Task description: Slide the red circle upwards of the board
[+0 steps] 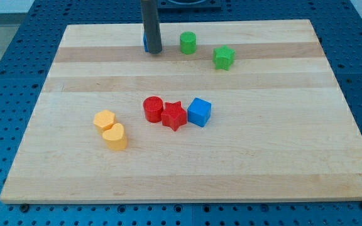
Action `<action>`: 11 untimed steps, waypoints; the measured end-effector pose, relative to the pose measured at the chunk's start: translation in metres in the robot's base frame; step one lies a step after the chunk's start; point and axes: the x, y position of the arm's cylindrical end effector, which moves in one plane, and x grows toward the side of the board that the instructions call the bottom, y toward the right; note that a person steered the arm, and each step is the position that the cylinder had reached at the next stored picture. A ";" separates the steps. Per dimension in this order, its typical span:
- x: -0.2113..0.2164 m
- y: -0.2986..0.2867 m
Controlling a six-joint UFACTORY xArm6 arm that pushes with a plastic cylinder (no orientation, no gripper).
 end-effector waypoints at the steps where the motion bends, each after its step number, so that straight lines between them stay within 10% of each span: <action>1: 0.018 0.001; 7: 0.202 0.035; 11: 0.221 0.009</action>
